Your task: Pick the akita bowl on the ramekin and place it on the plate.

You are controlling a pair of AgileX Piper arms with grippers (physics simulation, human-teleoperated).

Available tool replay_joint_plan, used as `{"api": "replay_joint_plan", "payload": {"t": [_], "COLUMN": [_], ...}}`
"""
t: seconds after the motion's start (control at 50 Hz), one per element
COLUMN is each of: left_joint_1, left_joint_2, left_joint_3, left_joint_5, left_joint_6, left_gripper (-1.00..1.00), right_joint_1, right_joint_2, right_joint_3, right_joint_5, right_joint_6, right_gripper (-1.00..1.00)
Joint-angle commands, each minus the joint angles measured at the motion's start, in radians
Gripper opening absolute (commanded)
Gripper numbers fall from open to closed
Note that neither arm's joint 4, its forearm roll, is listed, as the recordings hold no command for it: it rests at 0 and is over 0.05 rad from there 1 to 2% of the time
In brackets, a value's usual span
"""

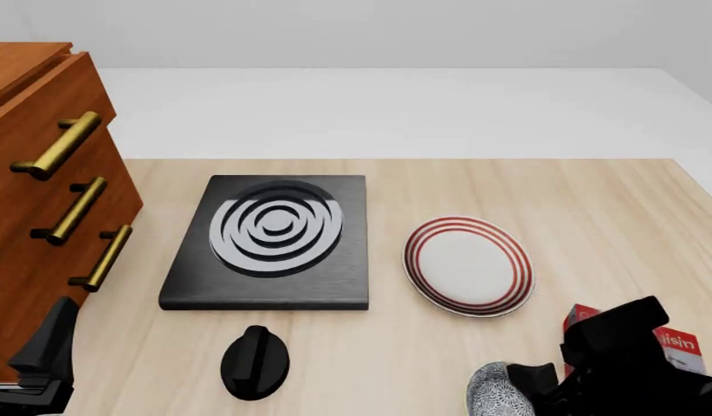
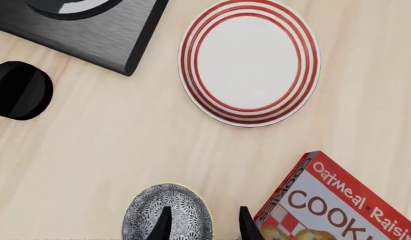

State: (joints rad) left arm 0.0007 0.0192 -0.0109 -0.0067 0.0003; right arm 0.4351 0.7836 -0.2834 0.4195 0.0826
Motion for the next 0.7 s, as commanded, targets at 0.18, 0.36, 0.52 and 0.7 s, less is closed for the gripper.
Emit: {"api": "replay_joint_plan", "payload": {"t": [0.18,0.36,0.52,0.7], "left_joint_1": [0.000,0.000,0.000,0.000], "left_joint_2": [-0.005,-0.008,-0.007,-0.002], "left_joint_3": [0.001,0.000,-0.002,-0.002], "left_joint_5": [0.004,0.008,0.009,0.003], "left_joint_6": [0.000,0.000,0.000,0.000], "left_gripper": [1.00,1.00,1.00,1.00], "right_joint_1": [-0.016,-0.026,-0.002,0.008], "right_joint_2": [0.057,0.082,0.123,0.169], "right_joint_3": [0.064,0.071,0.078,0.103], "right_joint_5": [-0.050,-0.066,-0.102,-0.156], "right_joint_6": [0.011,0.017,0.034,0.038], "right_gripper": [1.00,1.00,1.00,1.00]}}
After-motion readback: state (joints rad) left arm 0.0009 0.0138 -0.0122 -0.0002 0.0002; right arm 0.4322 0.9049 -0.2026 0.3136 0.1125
